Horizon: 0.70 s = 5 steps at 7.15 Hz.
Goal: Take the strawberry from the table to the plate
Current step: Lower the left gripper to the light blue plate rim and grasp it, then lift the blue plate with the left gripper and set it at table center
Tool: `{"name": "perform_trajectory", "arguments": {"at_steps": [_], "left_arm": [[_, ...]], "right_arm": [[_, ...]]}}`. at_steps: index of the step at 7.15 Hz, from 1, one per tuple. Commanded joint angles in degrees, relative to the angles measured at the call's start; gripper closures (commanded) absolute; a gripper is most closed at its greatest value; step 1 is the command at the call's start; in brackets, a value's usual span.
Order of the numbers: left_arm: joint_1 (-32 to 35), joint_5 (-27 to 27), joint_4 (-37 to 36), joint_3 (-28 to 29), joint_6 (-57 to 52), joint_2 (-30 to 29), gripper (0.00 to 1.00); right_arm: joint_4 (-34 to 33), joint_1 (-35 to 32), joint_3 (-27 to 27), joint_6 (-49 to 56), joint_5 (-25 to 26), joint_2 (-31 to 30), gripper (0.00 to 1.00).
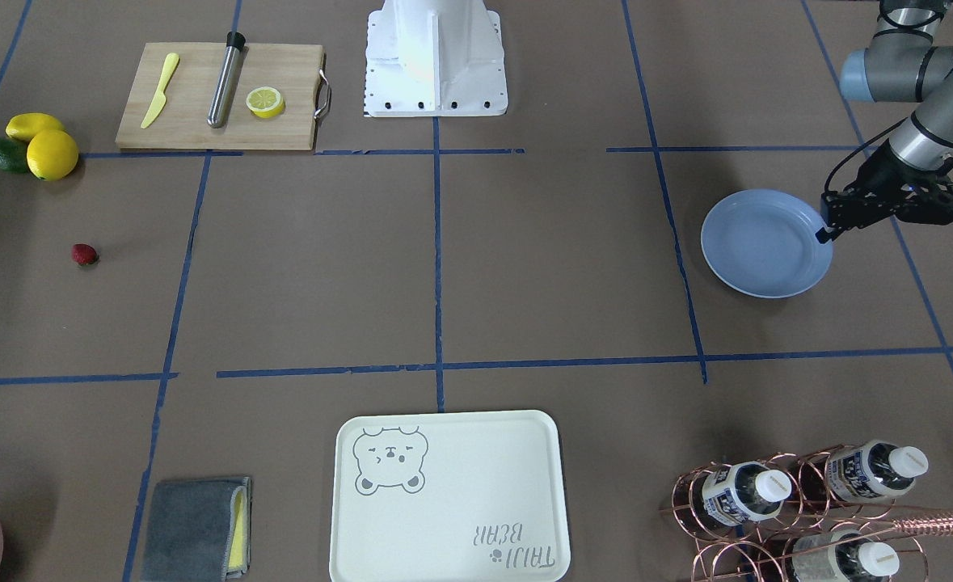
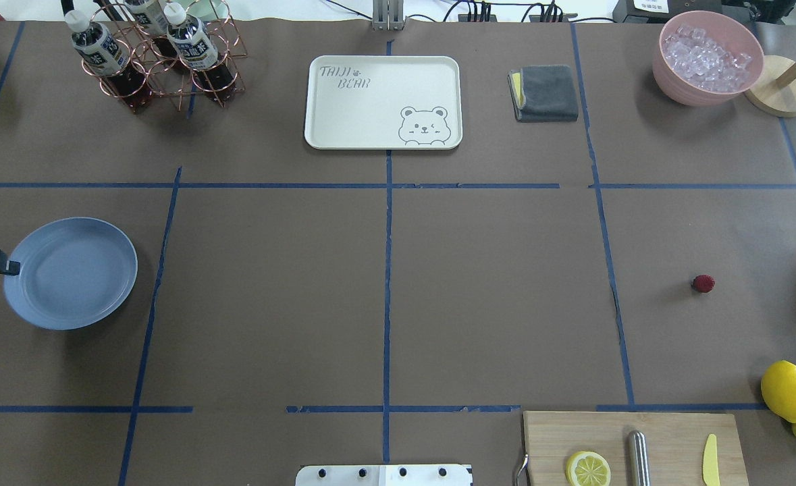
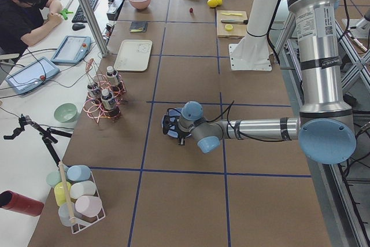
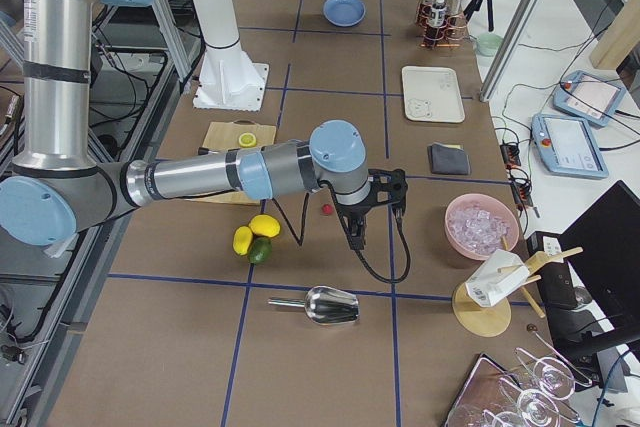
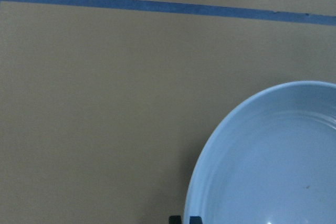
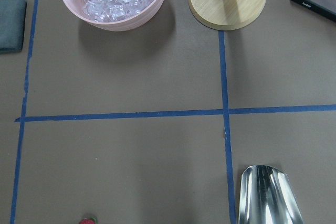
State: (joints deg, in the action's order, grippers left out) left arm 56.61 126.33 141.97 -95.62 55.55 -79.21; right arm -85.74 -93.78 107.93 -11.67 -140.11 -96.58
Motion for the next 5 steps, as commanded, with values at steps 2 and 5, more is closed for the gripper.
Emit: {"name": "perform_trajectory", "arguments": {"at_steps": [2, 5], "left_arm": [[4.9, 3.5, -23.9, -10.5, 1.5, -13.8, 1.0], [-5.9, -4.8, -26.7, -10.4, 23.8, -26.9, 1.0]], "right_arm": [[0.1, 1.0, 0.0, -0.5, 1.1, 0.0, 0.0], [0.3, 2.4, 0.4, -2.3, 1.1, 0.5, 0.0]]}}
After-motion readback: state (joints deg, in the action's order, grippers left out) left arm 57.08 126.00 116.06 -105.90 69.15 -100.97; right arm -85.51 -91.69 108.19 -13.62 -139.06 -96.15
